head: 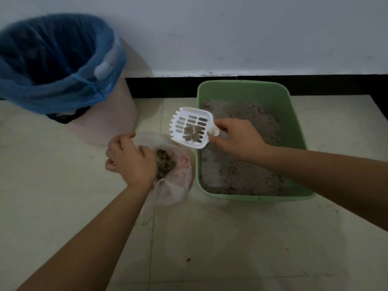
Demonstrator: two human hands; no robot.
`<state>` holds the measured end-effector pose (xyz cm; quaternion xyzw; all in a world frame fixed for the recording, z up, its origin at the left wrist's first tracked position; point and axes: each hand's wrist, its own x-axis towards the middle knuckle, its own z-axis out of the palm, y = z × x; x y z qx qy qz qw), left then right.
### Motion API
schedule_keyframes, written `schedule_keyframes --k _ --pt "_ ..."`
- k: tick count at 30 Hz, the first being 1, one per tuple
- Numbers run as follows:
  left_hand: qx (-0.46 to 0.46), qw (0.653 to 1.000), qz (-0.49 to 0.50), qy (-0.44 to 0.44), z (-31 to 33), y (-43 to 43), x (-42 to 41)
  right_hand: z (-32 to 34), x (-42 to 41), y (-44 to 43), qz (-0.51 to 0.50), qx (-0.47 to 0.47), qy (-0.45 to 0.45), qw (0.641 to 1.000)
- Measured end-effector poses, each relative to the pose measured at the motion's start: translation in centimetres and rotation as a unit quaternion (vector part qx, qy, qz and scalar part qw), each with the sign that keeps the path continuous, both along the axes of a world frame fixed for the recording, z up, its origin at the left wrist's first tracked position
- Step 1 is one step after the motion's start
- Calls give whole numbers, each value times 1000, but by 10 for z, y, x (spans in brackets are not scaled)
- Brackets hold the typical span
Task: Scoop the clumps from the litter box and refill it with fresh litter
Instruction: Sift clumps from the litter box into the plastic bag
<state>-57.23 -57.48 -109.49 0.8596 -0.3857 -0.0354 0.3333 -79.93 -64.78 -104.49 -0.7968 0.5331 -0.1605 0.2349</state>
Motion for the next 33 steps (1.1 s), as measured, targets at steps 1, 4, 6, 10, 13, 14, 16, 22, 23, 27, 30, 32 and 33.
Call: schedule_keyframes --k 1,4,6,10,13,14,16,22,23,27,30,32,33 --pt "1 1000 17 2 -1 3 9 3 13 2 33 -32 34 998" --pt "12 998 27 60 -10 10 28 7 48 15 183 -162 196 950" --pt "13 993 24 116 -16 14 35 2 64 24 308 -262 289 868" --pt "-1 986 17 166 -14 18 35 0 74 23 357 -333 346 801" --pt "-17 983 3 183 -11 15 33 0 67 16 326 -297 340 831" --pt "-21 983 2 183 -10 14 32 0 63 14 301 -264 321 858" --pt "-14 989 12 148 -10 11 29 3 52 9 221 -177 231 931" --pt "-35 996 -65 42 -5 -2 -9 -1 9 -21 -85 3 -46 995" --pt "-53 991 -100 65 -6 -8 -19 -2 -2 -28 -118 6 -42 992" --pt "-56 967 -180 174 -8 -29 -54 -3 -36 -52 -145 -51 93 984" --pt "13 958 -217 187 -19 -48 -77 0 -54 -69 -107 -110 234 960" --pt "59 950 -243 188 -31 -58 -87 2 -60 -82 -84 -131 300 941" --pt "66 948 -254 182 -36 -61 -90 1 -61 -88 -73 -142 333 929"
